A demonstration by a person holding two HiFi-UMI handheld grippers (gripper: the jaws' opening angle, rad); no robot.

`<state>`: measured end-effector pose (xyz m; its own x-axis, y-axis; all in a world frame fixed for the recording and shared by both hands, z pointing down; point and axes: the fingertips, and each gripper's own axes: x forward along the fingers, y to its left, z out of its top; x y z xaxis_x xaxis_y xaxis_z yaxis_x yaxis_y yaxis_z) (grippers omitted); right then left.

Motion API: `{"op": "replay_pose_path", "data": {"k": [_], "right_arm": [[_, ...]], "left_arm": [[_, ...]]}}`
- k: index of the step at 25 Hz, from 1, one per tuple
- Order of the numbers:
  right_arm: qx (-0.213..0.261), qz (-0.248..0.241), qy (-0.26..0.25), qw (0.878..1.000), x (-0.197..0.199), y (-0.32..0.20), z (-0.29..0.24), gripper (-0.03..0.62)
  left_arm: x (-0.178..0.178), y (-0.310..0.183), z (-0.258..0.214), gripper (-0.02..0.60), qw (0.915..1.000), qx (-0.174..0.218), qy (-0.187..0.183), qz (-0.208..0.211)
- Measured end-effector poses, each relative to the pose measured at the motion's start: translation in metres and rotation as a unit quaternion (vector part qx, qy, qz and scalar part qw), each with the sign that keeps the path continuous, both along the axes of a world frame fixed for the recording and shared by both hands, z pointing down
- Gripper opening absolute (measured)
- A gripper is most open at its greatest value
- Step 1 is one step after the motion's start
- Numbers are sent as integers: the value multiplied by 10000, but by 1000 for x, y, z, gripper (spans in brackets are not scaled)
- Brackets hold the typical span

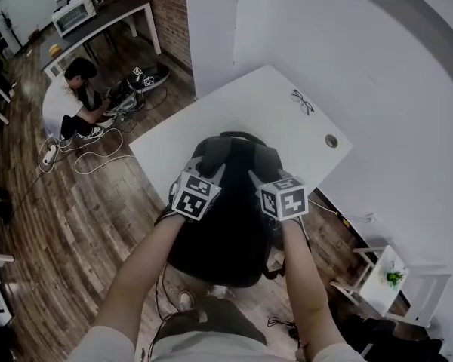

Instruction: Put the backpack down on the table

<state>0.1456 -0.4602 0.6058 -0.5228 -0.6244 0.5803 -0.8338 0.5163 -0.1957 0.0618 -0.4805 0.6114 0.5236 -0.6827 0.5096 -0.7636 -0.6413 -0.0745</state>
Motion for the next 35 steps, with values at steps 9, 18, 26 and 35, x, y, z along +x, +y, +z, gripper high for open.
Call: {"op": "replay_pose_path", "data": {"k": [9, 18, 26, 35], "right_arm": [[-526, -310, 230, 9979, -6, 54, 19, 190], [-947, -725, 493, 9916, -19, 112, 34, 212], [-111, 344, 780, 9963, 11, 111, -1, 218], [372, 1070, 891, 9896, 28, 122, -24, 236]], "left_arm": [[-16, 39, 9, 117, 9989, -442, -87, 86], [-21, 72, 15, 292, 9966, -748, -108, 317], [-38, 89, 4, 365, 9966, -803, 123, 138], [-62, 113, -20, 368, 9987, -467, 182, 68]]}}
